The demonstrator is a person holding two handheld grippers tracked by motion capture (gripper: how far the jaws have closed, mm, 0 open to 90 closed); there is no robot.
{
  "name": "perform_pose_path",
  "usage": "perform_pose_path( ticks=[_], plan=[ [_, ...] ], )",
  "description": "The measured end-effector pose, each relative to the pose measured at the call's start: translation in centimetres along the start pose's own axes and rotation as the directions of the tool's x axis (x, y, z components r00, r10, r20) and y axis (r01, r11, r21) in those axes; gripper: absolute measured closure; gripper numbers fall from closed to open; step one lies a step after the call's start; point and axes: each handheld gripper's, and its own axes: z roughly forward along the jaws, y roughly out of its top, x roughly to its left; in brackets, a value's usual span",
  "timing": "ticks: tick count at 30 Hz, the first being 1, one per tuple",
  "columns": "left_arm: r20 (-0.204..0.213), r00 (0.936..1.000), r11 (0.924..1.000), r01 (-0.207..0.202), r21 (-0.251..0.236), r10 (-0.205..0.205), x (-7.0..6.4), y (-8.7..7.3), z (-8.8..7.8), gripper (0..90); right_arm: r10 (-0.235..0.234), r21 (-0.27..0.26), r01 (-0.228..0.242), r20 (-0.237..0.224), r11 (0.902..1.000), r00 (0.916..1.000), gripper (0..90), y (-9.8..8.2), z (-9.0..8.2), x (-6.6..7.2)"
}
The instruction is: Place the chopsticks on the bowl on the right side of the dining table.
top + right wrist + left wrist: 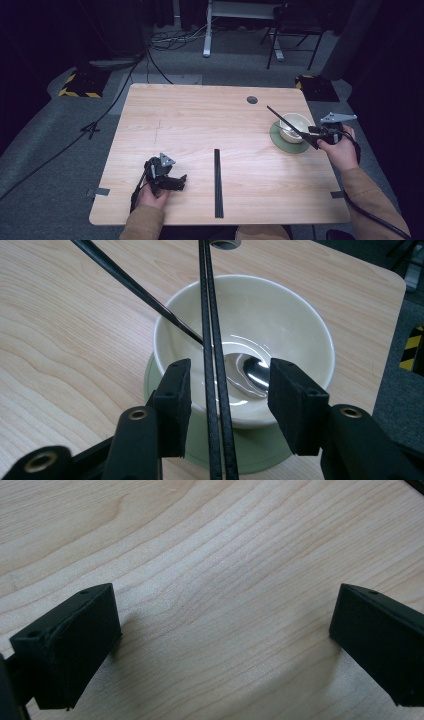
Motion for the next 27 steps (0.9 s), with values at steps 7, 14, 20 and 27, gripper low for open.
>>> perform_pose_path(
  ticks=[7,14,20,27],
  plan=[
    [0.000,1.0000,1.0000,0.000,0.000,0.000,0.0,0.0,0.0,0.3,0.020,0.005,-0.020,0.010,0.9998,0.9997,52.6,-0.8,0.6,-0.9],
    [0.000,1.0000,1.0000,0.000,0.000,0.000,0.0,0.0,0.0,0.3,0.051,-0.006,-0.050,0.059,0.9987,0.9969,52.1,-0.8,0.7,-2.3],
    [0.000,1.0000,1.0000,0.001,0.001,-0.001,0.0,0.0,0.0,0.3,0.062,-0.010,-0.061,0.090,0.9981,0.9940,50.4,-0.5,1.0,-3.0],
    [-0.003,1.0000,1.0000,0.003,0.000,-0.003,0.0,0.0,0.0,0.3,0.053,-0.045,-0.049,0.087,0.9978,0.9948,49.8,1.4,1.5,-2.3]
  ],
)
